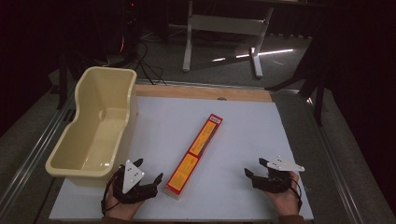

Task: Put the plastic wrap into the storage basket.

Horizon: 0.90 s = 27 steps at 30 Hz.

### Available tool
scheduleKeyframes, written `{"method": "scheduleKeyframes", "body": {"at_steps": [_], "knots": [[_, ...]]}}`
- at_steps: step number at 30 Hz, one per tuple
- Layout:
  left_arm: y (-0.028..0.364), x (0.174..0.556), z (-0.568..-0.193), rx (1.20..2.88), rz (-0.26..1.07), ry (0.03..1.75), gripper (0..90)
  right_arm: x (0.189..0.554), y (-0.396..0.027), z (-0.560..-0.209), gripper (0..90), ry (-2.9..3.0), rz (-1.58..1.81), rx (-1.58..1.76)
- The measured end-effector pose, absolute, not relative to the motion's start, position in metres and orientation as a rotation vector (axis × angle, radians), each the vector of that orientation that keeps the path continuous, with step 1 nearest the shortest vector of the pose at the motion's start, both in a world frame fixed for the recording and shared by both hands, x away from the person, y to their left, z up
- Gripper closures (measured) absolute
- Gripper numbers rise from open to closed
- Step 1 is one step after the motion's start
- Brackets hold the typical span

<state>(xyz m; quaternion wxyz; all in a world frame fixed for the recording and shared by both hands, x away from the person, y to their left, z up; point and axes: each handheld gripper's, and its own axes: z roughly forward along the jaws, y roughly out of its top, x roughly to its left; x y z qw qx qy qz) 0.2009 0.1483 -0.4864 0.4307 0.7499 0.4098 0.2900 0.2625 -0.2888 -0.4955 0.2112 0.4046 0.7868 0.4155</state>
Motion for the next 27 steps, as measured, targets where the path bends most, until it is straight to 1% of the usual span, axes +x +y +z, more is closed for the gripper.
{"method": "scheduleKeyframes", "body": {"at_steps": [4,5,6,11,13,14,16,18,19,27], "knots": [[0.148,0.201,-0.486,1.865,0.726,1.019,19.9,0.262,-0.287,-0.496,27.6,2.197,1.152,1.115],[0.149,0.201,-0.487,1.865,0.718,1.024,20.1,0.260,-0.284,-0.494,30.9,2.211,1.174,1.099],[0.149,0.201,-0.487,1.863,0.720,1.025,20.0,0.260,-0.282,-0.494,32.1,2.220,1.188,1.090],[0.150,0.201,-0.486,1.857,0.718,1.026,20.3,0.259,-0.273,-0.492,34.1,2.246,1.211,1.065],[0.150,0.201,-0.486,1.856,0.718,1.024,20.3,0.259,-0.266,-0.490,37.2,2.264,1.237,1.041],[0.150,0.201,-0.486,1.856,0.718,1.024,20.3,0.259,-0.266,-0.490,37.2,2.264,1.237,1.041],[0.150,0.201,-0.486,1.856,0.717,1.024,20.3,0.259,-0.257,-0.488,40.3,2.285,1.255,1.023],[0.150,0.201,-0.486,1.856,0.718,1.024,20.4,0.259,-0.254,-0.488,41.0,2.297,1.261,1.010],[0.150,0.201,-0.486,1.856,0.718,1.023,20.4,0.258,-0.246,-0.487,42.4,2.322,1.265,0.980],[0.148,0.201,-0.487,1.860,0.714,1.022,20.7,0.257,-0.213,-0.479,45.8,2.389,1.319,0.875]]}}
